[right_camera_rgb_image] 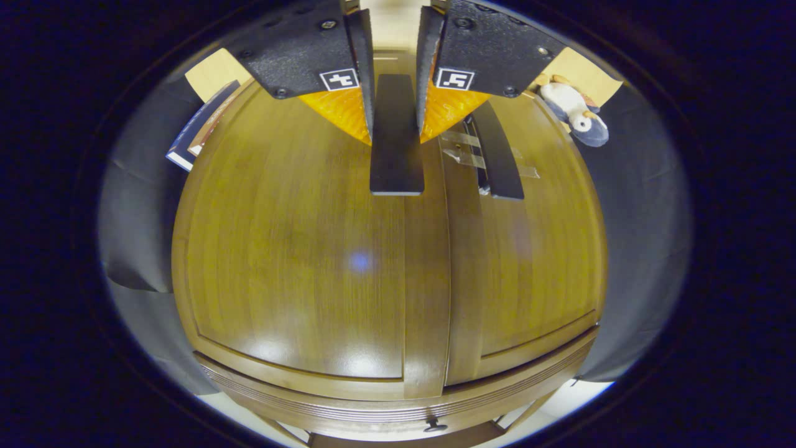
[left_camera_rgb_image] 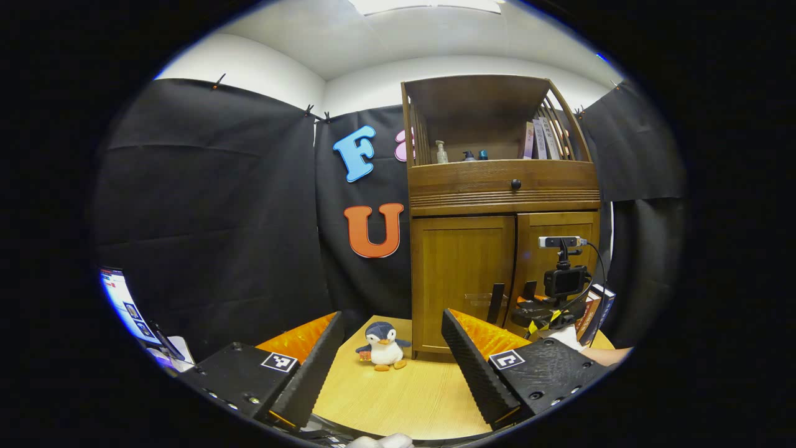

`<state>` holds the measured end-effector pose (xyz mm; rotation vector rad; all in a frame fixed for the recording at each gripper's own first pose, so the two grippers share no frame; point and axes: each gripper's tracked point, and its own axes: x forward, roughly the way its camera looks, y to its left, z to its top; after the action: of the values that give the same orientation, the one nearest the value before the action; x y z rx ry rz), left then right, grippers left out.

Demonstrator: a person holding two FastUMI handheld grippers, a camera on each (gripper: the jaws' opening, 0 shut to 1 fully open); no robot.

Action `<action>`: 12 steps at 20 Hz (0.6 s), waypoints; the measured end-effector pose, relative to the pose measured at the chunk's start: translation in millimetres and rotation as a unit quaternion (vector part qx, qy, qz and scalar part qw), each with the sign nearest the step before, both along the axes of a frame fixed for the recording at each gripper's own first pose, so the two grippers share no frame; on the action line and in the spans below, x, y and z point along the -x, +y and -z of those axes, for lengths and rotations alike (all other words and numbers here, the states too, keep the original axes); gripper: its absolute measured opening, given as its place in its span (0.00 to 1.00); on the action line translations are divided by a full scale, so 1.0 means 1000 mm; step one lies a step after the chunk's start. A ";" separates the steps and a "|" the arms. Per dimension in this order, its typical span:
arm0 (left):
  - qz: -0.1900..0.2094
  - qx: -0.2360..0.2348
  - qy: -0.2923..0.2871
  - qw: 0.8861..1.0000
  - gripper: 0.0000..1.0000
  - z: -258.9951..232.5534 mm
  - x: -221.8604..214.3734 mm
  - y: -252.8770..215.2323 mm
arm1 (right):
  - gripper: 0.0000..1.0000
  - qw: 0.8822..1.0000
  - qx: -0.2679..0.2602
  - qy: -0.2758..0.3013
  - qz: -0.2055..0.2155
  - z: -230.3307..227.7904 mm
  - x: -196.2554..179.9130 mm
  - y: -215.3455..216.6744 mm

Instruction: Open the right door of the double-door shoe cabinet with the right hand, and open the left door with the left hand.

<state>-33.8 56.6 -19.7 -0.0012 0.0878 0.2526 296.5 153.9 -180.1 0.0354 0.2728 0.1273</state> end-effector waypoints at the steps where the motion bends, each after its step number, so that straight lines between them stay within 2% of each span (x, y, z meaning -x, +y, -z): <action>1: 0.001 0.002 0.001 1.000 0.96 0.001 0.002 -0.001 | 0.32 1.000 0.000 0.001 -0.002 -0.001 0.005 -0.001; 12: 0.020 0.012 -0.001 1.000 0.96 0.009 0.023 -0.009 | 0.31 1.000 0.010 0.003 -0.020 -0.001 0.085 -0.035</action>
<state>-57.1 47.2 -29.1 -0.0227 0.0896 0.2120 211.6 119.0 -179.4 0.0097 0.2799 0.1645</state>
